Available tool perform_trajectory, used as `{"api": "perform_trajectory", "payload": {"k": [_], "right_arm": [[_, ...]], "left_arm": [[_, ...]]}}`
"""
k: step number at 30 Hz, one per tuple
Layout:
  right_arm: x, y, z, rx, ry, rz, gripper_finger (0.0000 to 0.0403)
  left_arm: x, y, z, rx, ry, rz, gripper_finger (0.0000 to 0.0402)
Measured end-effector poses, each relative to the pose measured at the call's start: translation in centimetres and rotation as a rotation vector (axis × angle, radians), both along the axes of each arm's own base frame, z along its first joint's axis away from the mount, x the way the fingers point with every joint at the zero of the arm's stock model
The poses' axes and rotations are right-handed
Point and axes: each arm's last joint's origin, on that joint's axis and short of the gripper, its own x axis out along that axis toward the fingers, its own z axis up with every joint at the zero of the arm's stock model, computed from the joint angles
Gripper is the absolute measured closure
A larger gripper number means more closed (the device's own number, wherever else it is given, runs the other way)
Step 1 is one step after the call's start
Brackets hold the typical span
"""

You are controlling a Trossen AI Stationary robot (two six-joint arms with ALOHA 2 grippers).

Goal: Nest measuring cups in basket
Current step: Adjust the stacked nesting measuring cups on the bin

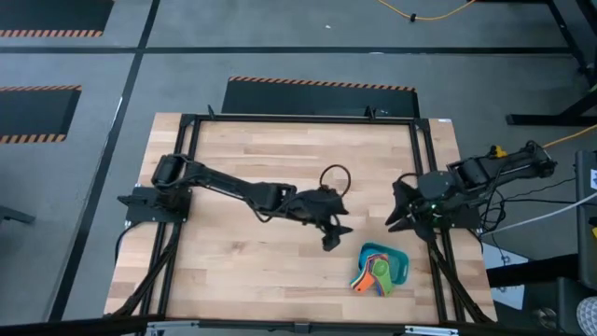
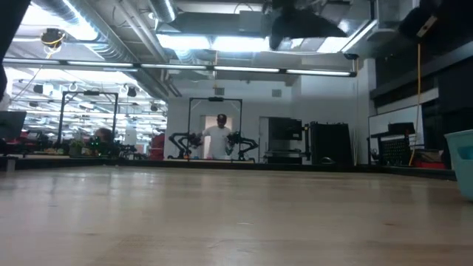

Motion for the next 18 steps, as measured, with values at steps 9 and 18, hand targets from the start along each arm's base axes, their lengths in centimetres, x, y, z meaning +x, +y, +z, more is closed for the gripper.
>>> {"api": "perform_trajectory", "payload": {"k": [9, 18], "right_arm": [[1.9, 4.9, -1.7, 0.020, 0.115, 0.177, 0.0291], [3.1, 9.6, -4.4, -0.040, 0.190, 0.284, 0.0291]], "left_arm": [[-2.1, -2.3, -1.0, 0.082, 0.204, 0.067, 0.0146], [-2.8, -3.6, -1.3, 0.093, 0.234, 0.112, 0.0146]]}}
